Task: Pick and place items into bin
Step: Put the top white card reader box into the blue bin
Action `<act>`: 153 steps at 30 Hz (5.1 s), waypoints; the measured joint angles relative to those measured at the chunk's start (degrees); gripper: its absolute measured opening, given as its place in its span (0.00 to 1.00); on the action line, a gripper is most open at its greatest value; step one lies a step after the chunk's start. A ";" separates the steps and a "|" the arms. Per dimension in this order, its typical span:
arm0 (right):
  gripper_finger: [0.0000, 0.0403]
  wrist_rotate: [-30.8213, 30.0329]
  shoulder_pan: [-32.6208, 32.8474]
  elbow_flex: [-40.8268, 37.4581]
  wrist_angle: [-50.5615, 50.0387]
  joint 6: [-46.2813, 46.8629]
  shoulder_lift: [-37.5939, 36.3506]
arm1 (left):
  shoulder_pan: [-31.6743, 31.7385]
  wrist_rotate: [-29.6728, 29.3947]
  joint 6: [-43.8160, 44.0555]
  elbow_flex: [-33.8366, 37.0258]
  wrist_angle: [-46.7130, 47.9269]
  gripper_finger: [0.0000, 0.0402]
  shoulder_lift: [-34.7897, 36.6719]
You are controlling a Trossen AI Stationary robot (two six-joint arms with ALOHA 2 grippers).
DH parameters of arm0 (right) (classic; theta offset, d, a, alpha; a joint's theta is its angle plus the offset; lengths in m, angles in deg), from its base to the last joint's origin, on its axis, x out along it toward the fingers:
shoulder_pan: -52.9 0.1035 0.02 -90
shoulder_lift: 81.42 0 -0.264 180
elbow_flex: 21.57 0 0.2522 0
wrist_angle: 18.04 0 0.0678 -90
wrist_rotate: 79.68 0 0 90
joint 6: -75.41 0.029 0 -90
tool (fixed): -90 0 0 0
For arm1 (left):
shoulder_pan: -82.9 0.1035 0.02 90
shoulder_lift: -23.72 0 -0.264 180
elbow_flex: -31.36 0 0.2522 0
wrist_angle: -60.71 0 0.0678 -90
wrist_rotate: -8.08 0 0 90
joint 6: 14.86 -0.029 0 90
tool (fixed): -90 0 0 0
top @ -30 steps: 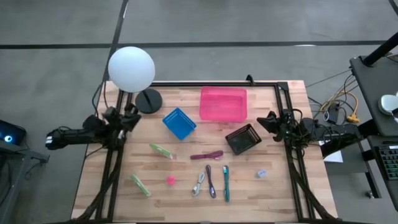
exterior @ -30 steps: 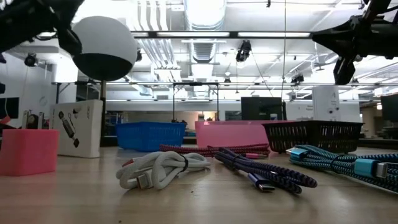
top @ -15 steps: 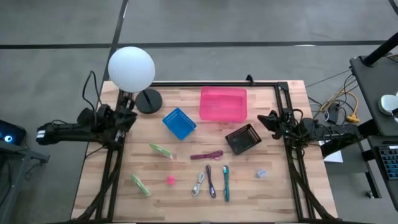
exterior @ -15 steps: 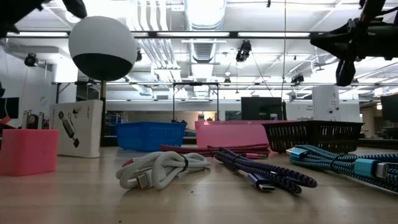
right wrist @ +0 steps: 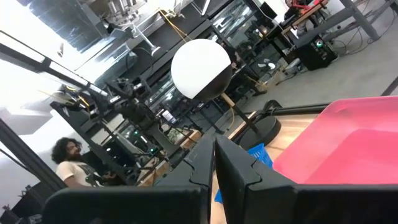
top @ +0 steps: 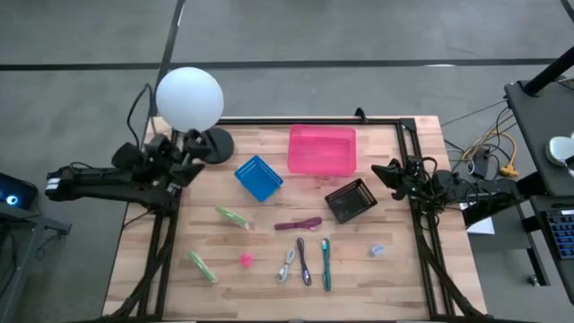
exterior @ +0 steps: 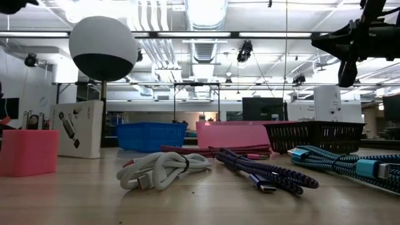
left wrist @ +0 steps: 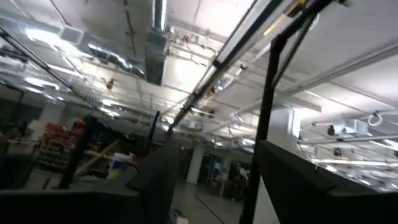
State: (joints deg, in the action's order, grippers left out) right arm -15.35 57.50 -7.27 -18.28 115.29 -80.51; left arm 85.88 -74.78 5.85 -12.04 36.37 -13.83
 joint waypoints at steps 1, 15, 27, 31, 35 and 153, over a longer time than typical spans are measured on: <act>0.02 0.00 0.00 0.00 0.00 0.00 -0.01 | -0.16 0.57 -0.04 -1.03 1.42 0.50 -1.14; 0.02 0.07 0.00 0.00 -0.34 -0.04 0.00 | -0.85 4.58 -5.99 -27.15 58.62 0.47 -15.52; 0.02 0.11 0.00 0.00 -4.33 -0.04 0.00 | -2.73 7.51 -11.17 -35.93 68.50 0.47 -22.18; 0.02 0.09 -0.01 0.00 -4.59 -0.10 0.01 | -3.28 7.82 -11.18 -36.00 73.86 0.47 -23.90; 0.02 0.11 0.00 0.00 -5.29 -1.35 0.07 | -3.86 7.76 -13.47 -36.00 79.64 0.47 -26.31; 0.02 0.13 0.00 0.00 -9.88 -3.91 0.55 | -6.99 -7.18 -40.53 -40.84 90.76 0.05 -44.80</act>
State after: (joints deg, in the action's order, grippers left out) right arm -15.22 57.50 -7.27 -28.16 111.37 -79.96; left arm 78.89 -81.96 -34.68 -52.88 127.14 -58.62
